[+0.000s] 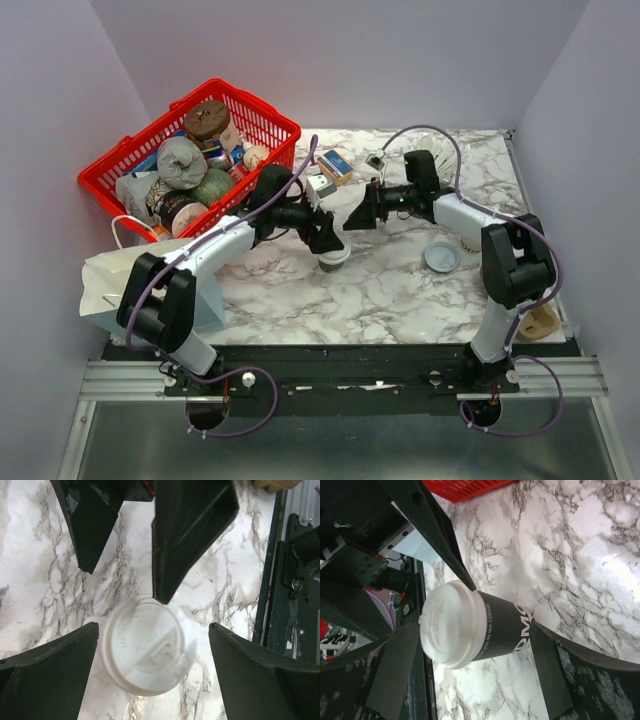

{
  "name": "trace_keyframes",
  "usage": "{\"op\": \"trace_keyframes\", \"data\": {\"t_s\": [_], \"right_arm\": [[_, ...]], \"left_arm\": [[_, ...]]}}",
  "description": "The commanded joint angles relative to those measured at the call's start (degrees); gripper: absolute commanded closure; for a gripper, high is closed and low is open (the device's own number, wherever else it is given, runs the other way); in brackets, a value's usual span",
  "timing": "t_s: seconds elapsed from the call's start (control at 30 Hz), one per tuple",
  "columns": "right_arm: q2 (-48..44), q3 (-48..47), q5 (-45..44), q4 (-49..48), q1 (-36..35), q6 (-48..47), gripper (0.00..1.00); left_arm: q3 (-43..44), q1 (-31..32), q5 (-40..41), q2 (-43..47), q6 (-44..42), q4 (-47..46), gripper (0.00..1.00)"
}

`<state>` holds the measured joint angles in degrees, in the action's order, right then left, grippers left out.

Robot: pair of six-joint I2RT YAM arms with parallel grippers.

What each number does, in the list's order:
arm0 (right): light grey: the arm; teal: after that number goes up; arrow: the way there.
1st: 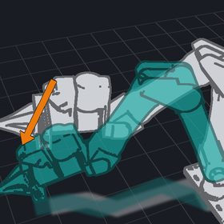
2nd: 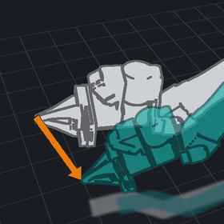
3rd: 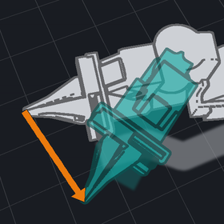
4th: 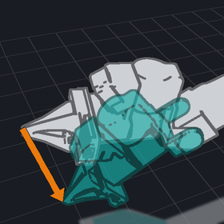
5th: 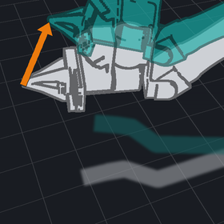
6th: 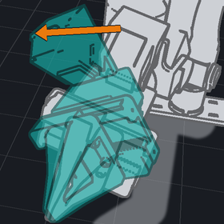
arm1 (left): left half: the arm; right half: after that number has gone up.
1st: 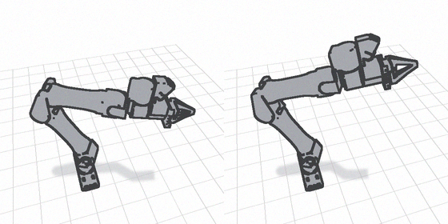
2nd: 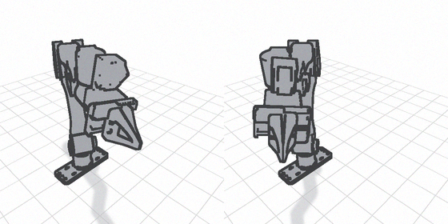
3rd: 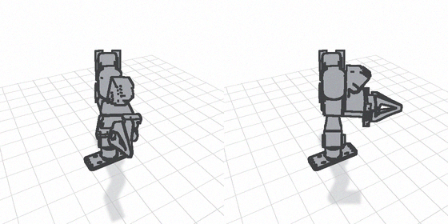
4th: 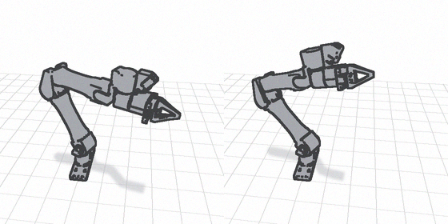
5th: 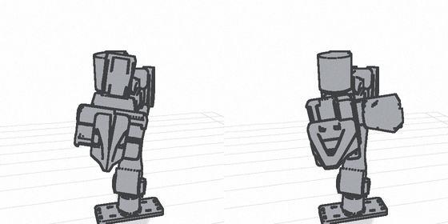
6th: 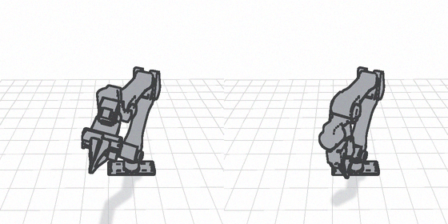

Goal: Pack the takeout coffee

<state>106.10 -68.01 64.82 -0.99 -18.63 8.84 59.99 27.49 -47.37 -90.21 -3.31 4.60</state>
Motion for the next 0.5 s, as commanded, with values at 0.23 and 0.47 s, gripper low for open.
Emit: {"op": "trace_keyframes", "data": {"t_s": [0.23, 0.47], "right_arm": [[-7.31, -7.93, -6.19, 19.95, 0.44, -19.0, 0.0], [-12.32, -2.14, -16.9, 31.76, -3.68, -41.62, 0.0]], "left_arm": [[4.0, -1.12, 6.94, 10.23, -3.29, 10.25, 0.01], [5.4, -4.63, 12.74, 16.82, -0.55, 11.48, 0.01]]}}
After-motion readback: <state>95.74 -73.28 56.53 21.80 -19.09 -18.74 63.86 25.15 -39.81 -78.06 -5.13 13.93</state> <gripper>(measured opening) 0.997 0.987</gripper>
